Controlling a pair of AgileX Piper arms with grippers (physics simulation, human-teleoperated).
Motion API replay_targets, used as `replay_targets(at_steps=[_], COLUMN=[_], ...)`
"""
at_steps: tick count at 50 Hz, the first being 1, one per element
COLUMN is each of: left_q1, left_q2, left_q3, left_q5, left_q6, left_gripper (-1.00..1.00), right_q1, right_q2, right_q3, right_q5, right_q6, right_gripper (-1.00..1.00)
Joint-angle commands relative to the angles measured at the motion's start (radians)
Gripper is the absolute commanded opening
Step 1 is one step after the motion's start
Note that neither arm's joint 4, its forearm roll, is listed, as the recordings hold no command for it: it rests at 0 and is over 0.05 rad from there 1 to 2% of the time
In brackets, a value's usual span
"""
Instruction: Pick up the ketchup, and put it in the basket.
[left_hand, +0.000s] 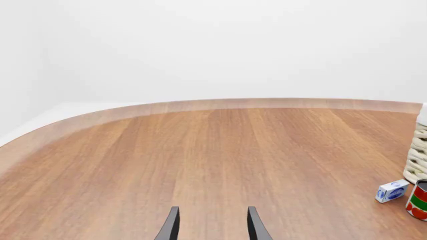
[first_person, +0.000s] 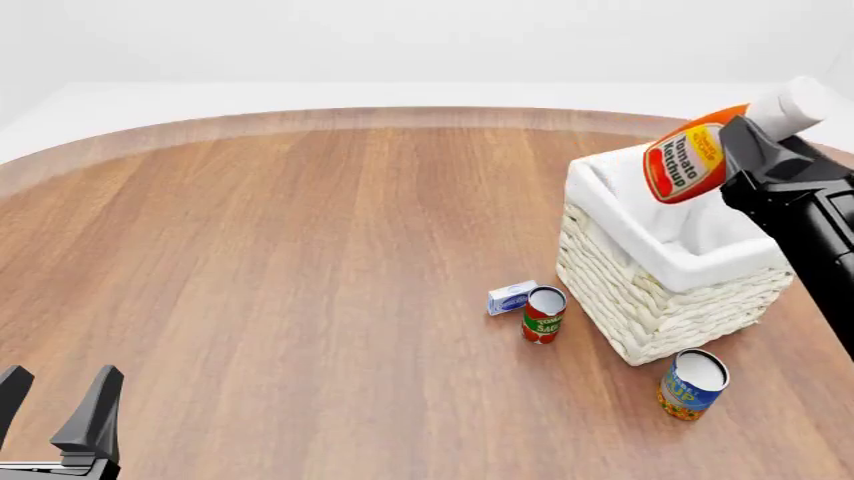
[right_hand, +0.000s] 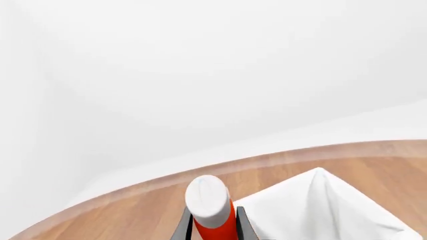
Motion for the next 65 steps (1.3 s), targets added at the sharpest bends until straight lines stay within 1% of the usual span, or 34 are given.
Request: replay_targets(at_steps=[1, 6, 16, 20, 26, 32, 36, 49, 65], left_q1=[0.0, 0.0, 0.0, 0.0, 0.0, 0.0, 0.0, 0.0, 0.0], left_q2=[0.0, 0.0, 0.0, 0.0, 0.0, 0.0, 0.0, 0.0, 0.0], left_q3=[0.0, 0.0, 0.0, 0.0, 0.0, 0.0, 0.0, 0.0, 0.0], left_q5=[0.0, 0.0, 0.0, 0.0, 0.0, 0.0, 0.0, 0.0, 0.0], left_q6=[0.0, 0.0, 0.0, 0.0, 0.0, 0.0, 0.0, 0.0, 0.0], left_gripper=[1.0, 1.0, 1.0, 1.0, 1.0, 1.0, 1.0, 1.0, 1.0], right_q1=[-0.028, -0.044, -0.076, -0.099, -0.118, -0.113, -0.113, -0.126, -0.138], right_q2=[0.022, 0.038, 0.056, 0.067, 0.079, 0.102, 0.134, 0.172, 0.219], right_q3=[-0.011, -0.021, -0.035, -0.043, -0.057, -0.064, -0.069, -0.068, -0.057], right_q5=[0.004, 0.013, 0.023, 0.036, 0.057, 0.059, 0.062, 0.057, 0.03], right_q6=[-0.016, -0.034, -0.05, -0.07, -0.08, -0.084, -0.106, -0.134, -0.145], right_gripper=[-1.0, -1.0, -1.0, -1.0, -1.0, -1.0, -1.0, -1.0, -1.0])
